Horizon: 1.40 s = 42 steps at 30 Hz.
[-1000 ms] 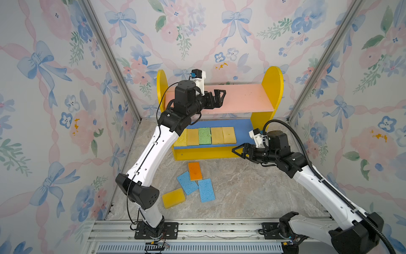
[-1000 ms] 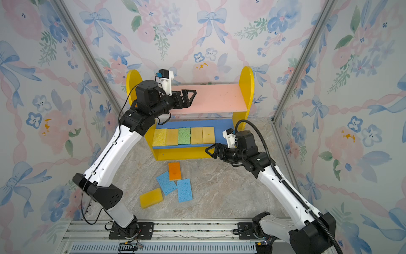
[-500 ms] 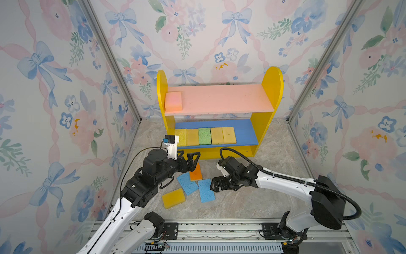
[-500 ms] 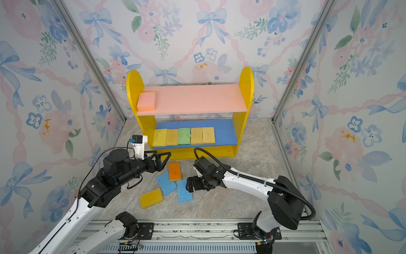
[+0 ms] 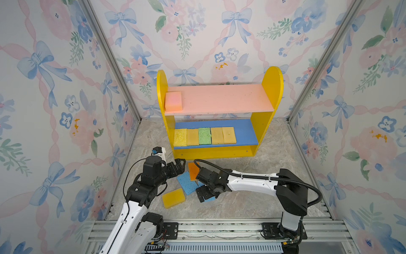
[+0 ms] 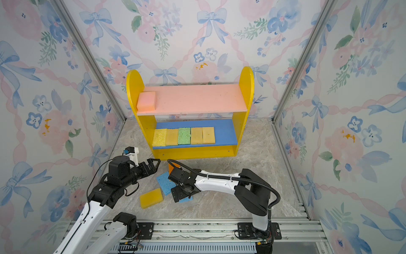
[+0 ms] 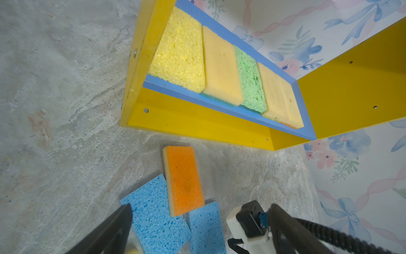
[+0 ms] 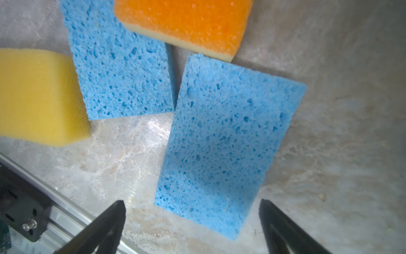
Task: Place and organize the cleaning sponges onto the shelf
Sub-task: 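Lower the right gripper to the blue sponge on the floor and grasp it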
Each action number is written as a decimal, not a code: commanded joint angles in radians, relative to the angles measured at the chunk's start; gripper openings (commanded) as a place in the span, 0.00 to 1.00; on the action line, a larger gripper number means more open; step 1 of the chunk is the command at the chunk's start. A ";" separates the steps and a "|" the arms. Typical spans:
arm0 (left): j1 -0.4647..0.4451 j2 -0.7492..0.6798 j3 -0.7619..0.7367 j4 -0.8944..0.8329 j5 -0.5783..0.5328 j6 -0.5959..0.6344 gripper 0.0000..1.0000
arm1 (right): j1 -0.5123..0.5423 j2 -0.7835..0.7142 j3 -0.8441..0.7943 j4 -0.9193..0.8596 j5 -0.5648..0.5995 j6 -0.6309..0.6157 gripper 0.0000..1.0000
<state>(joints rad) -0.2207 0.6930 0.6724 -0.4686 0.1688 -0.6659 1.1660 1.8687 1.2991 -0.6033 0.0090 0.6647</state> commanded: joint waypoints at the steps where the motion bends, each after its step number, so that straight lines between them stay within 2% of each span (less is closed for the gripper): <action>1: 0.038 -0.005 -0.017 0.008 0.060 0.023 0.98 | 0.015 0.043 0.043 -0.097 0.068 0.001 0.97; 13: 0.093 -0.026 -0.047 0.008 0.120 0.038 0.98 | 0.038 0.145 0.117 -0.163 0.129 0.017 1.00; 22: 0.097 -0.032 -0.069 0.009 0.140 0.033 0.98 | 0.032 0.112 0.079 -0.168 0.173 0.030 0.77; 27: 0.097 -0.041 -0.089 0.033 0.191 0.011 0.98 | 0.020 0.035 0.022 -0.144 0.180 0.032 0.66; 31: 0.096 -0.045 -0.150 0.132 0.297 -0.070 0.98 | 0.008 -0.033 -0.006 -0.170 0.220 0.022 0.66; 36: 0.075 -0.067 -0.268 0.342 0.406 -0.243 0.98 | -0.007 -0.143 -0.039 -0.189 0.250 0.006 0.66; 40: -0.010 -0.071 -0.344 0.510 0.393 -0.369 0.98 | -0.009 -0.208 -0.039 -0.173 0.252 -0.024 0.66; 42: -0.083 -0.054 -0.367 0.594 0.358 -0.415 0.98 | -0.009 -0.238 -0.025 -0.166 0.247 -0.034 0.66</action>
<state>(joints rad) -0.2432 0.6331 0.3298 -0.0669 0.5232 -0.9623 1.1637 1.6695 1.2701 -0.7574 0.2367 0.6624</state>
